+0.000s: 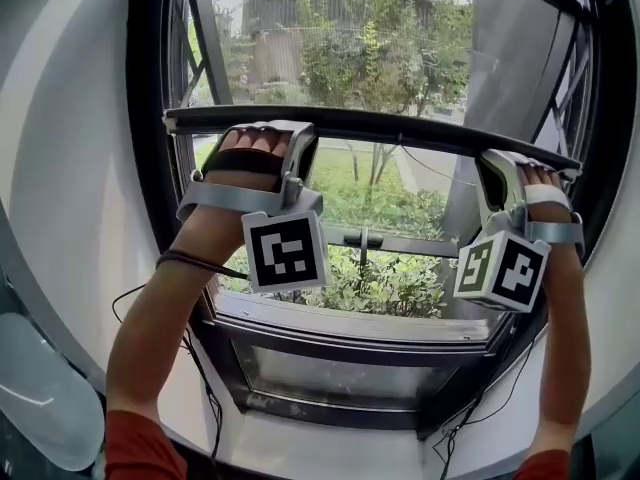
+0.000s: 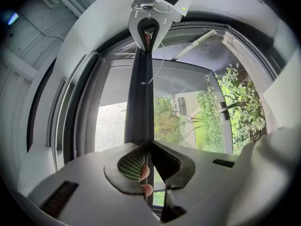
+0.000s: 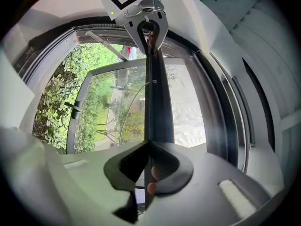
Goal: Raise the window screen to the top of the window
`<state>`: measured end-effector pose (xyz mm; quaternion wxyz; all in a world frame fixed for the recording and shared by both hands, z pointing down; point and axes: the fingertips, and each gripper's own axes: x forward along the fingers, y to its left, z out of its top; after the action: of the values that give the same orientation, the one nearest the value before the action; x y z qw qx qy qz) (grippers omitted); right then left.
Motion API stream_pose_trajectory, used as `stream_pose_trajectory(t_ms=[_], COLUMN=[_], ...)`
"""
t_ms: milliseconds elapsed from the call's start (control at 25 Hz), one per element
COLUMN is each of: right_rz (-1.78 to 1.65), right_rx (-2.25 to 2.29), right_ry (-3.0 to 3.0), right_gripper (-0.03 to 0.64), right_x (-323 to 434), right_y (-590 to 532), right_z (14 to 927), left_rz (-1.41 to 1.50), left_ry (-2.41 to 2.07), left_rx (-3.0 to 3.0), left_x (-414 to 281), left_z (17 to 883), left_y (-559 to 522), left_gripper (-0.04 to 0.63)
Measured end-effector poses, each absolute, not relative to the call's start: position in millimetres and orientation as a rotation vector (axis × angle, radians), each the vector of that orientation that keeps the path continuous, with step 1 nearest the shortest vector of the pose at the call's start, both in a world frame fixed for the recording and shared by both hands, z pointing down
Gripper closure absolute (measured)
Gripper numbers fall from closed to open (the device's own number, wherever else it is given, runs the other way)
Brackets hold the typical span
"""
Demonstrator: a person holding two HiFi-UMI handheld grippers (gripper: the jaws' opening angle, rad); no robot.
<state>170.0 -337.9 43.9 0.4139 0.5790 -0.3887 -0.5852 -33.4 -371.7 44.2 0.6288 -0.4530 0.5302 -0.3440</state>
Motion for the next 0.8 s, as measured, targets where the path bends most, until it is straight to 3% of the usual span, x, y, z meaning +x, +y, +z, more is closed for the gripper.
stream_pose_trajectory(t_ms=[800], right_rz=[-1.483], right_rx=[1.565], right_ry=[-0.810], right_gripper=[0.589], right_x=[173], right_y=[-342], right_z=[-137], left_rz=[-0.665], left_ry=[1.297], left_rx=[-0.955], left_x=[-29], left_z=[-133], left_y=[-371], left_gripper=[0.548])
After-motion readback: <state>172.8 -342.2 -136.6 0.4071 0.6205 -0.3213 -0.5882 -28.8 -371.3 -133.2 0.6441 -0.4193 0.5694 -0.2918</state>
